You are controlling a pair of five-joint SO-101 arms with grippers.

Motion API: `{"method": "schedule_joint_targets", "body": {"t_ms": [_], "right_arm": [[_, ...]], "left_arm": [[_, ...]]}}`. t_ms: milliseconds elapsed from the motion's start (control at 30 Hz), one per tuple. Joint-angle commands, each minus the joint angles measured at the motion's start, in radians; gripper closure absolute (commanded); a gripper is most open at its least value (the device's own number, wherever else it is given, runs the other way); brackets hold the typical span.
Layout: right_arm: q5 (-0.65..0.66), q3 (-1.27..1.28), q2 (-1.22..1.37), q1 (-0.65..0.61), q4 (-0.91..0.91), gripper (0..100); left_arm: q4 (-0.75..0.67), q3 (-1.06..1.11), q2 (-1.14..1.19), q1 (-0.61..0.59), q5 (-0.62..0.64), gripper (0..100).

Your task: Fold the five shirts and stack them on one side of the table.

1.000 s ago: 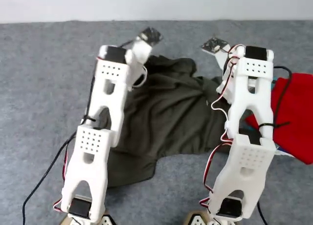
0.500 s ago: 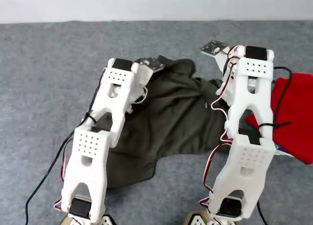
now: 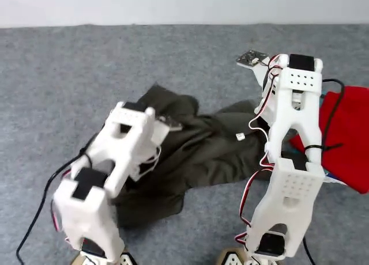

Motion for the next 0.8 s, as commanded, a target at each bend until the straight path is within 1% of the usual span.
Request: {"method": "schedule_joint_targets", "body": {"t_ms": [0,67,167,267,333,367,467,667,767], "right_arm": [[-0.008,-0.057,-0.019,0.005,0.016,98.5],[-0.008,-0.057,-0.019,0.005,0.016,98.5],[-0.008,-0.057,-0.019,0.004,0.016,98.6],[-0.008,-0.057,-0.019,0.004,0.016,98.7],[-0.008,-0.057,-0.019,0.004,0.018,98.7],[-0.008,-0.057,-0.019,0.002,0.021,98.7],[-0.008,-0.057,-0.019,0.001,0.045,98.6],[-0.009,-0.057,-0.019,0.002,0.05,98.7],[-0.009,-0.057,-0.019,0.002,0.051,98.7]], "left_arm": [[0.0,0.131,-0.193,0.003,-0.017,98],[0.02,0.159,-0.272,0.003,-0.032,98],[0.048,0.131,-0.4,0.003,-0.029,98],[0.057,0.035,-0.508,-0.005,-0.028,98],[0.052,-0.045,-0.535,-0.006,-0.018,94],[0.049,-0.085,-0.535,-0.006,0.011,92],[-0.002,-0.183,-0.489,-0.006,0.106,89],[-0.166,-0.34,-0.25,-0.006,0.207,89],[-0.242,-0.44,-0.118,-0.006,0.233,89]]}}
